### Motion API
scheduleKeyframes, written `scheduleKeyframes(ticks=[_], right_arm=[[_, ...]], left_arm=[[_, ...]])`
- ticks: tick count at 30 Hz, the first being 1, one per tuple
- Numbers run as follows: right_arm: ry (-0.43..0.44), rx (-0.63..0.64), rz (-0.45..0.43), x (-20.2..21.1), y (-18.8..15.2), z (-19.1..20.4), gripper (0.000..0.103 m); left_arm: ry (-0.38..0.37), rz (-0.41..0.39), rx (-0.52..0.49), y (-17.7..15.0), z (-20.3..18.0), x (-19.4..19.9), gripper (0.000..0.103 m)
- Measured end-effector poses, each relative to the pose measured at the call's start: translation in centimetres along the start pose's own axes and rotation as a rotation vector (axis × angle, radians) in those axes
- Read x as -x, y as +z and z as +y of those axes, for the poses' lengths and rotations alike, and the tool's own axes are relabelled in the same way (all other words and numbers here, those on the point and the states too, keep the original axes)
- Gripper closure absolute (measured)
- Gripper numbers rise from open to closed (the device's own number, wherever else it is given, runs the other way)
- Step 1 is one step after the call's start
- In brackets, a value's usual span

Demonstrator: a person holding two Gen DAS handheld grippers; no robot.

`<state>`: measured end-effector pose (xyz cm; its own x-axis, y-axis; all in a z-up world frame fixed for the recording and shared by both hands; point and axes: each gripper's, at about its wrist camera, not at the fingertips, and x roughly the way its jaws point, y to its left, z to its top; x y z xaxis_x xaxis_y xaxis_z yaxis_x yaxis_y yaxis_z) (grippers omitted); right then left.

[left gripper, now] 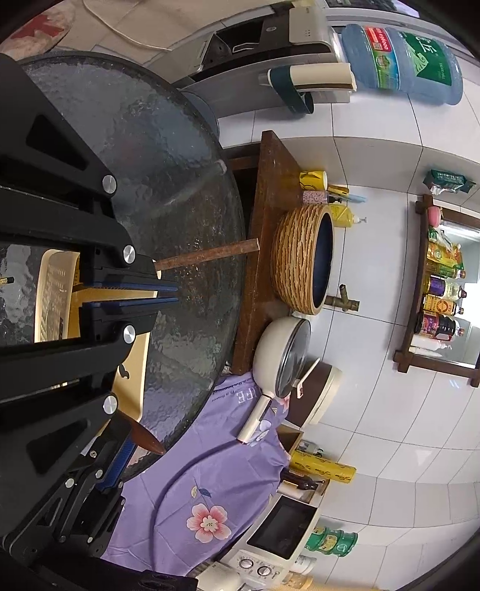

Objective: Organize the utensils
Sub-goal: 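Drop the chopstick and spoon into the holder, opening both tools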

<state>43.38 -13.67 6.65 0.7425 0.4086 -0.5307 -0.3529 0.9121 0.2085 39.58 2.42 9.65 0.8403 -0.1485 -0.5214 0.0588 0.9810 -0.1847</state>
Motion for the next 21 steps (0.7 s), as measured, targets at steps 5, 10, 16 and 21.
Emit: scheduleKeyframes(ticks=[5,10,16,21], right_arm=[[-0.017,-0.022,-0.03,0.8,-0.5,-0.7,0.055],[-0.054,0.008,-0.1,3.6,-1.9,-0.3,0.041],[-0.118,-0.016,-0.084,6.0,-6.0,-0.5,0.019],[-0.156,-0.101,0.086,4.7,-11.4,-1.2,0.023]], left_arm=[[-0.018,-0.031,0.0,-0.5,0.2,1.4,0.054],[0.007,-0.119,-0.008,-2.5,0.9,5.0,0.012],[0.098,-0.078,-0.096,-7.8,1.9,7.3,0.006],[0.206,0.033,-0.126,-12.5,2.8,6.7,0.006]])
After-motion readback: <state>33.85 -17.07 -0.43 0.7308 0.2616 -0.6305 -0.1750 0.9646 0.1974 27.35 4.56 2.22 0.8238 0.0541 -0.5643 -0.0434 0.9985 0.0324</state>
